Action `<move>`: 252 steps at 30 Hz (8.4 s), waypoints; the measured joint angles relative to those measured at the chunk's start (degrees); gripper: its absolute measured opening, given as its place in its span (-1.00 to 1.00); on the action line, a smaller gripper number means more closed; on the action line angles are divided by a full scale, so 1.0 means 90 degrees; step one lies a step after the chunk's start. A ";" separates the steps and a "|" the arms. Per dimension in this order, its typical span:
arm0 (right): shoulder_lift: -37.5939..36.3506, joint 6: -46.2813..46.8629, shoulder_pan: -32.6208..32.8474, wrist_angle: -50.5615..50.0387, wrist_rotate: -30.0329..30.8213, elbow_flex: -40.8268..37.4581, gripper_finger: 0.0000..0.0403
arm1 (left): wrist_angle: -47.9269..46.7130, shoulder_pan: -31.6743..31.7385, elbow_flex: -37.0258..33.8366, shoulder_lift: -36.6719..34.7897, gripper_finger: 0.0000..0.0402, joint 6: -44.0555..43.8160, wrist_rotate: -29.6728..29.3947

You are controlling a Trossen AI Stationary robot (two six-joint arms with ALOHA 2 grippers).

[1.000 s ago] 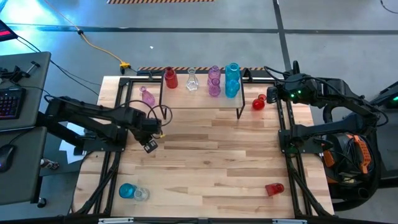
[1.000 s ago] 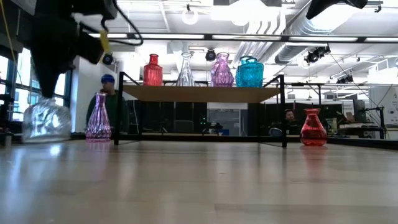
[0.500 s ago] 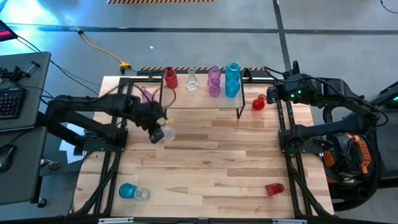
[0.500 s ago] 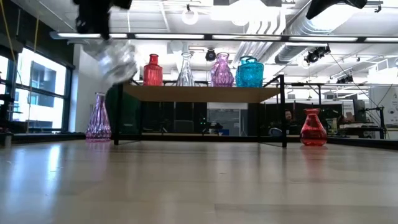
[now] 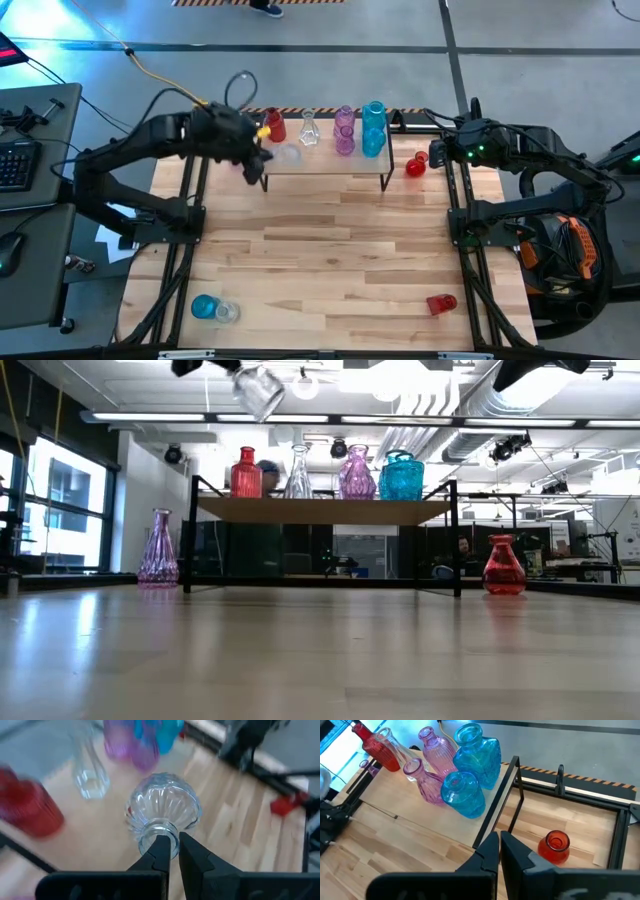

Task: Sort vases onto shelf
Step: Put the top transparent vase on the shelf aligned with the other transparent vase, then put the blue vase on the shelf aligned with the other blue vases

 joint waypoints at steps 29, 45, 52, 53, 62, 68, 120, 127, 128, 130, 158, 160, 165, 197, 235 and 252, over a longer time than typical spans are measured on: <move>-0.0002 -0.0224 0.0002 -0.0117 -0.0493 0.0000 -1.00 | -0.0376 0.0620 0.2171 0.2629 -0.94 0.2859 0.0648; -0.0002 -0.0173 0.0002 -0.0359 -0.0492 0.0000 -1.00 | -0.1200 0.1099 0.2475 0.3255 -0.94 0.3193 0.0675; -0.0002 -0.0153 0.0002 -0.0372 -0.0491 0.0000 -1.00 | -0.1274 0.1214 0.2478 0.3361 -0.94 0.3397 0.0671; -0.0002 -0.0153 0.0002 -0.0372 -0.0491 0.0000 -1.00 | -0.1283 0.1213 0.2478 0.3382 -0.94 0.3386 0.0672; -0.0002 -0.0153 0.0001 -0.0372 -0.0488 0.0000 -1.00 | -0.1542 0.1242 0.2478 0.3504 -0.94 0.3403 0.0662; -0.0002 -0.0153 0.0002 -0.0369 -0.0486 0.0000 -1.00 | -0.1577 0.1242 0.2468 0.3631 -0.94 0.3410 0.0528; 0.0000 -0.0180 0.0001 -0.0372 -0.0321 0.0000 -1.00 | -0.1742 0.1286 0.2473 0.3596 -0.72 0.3121 0.0167; -0.0002 -0.0180 0.0001 -0.0370 -0.0321 0.0000 -1.00 | -0.2273 0.1283 0.2478 0.3453 -0.72 0.3068 0.0167; -0.0002 -0.0180 0.0000 -0.0371 -0.0321 0.0000 -1.00 | -0.2420 0.1283 0.2482 0.3451 -0.72 0.3065 0.0167; 0.0000 -0.0173 -0.0001 -0.0372 -0.0321 0.0000 -1.00 | -0.2725 0.1283 0.2482 0.3463 -0.72 0.3061 0.0167; 0.0000 -0.0153 0.0002 -0.0369 -0.0321 0.0000 -1.00 | -0.2574 0.1232 0.2470 0.3764 -0.72 0.2881 -0.0435; -0.0002 -0.0153 0.0002 -0.0369 -0.0321 0.0000 -1.00 | -0.2539 0.1232 0.2470 0.3764 -0.72 0.2886 -0.0435; -0.0002 -0.0153 -0.0001 -0.0369 -0.0321 0.0000 -1.00 | -0.2195 0.1232 0.2470 0.3764 -0.72 0.2889 -0.0437; -0.0001 -0.0141 0.0002 -0.0369 -0.0319 0.0000 -1.00 | -0.1903 0.1135 0.2473 0.3922 -0.72 0.2690 -0.0772; 0.0031 0.0010 0.0000 -0.0368 -0.0321 0.0000 -1.00 | -0.2273 0.0915 0.2473 0.3558 -0.72 0.2514 -0.1036; 0.0324 -0.0034 0.0002 -0.0524 -0.0567 0.0002 -1.00 | -0.3748 0.0901 0.2467 0.2612 -0.72 0.1458 -0.0978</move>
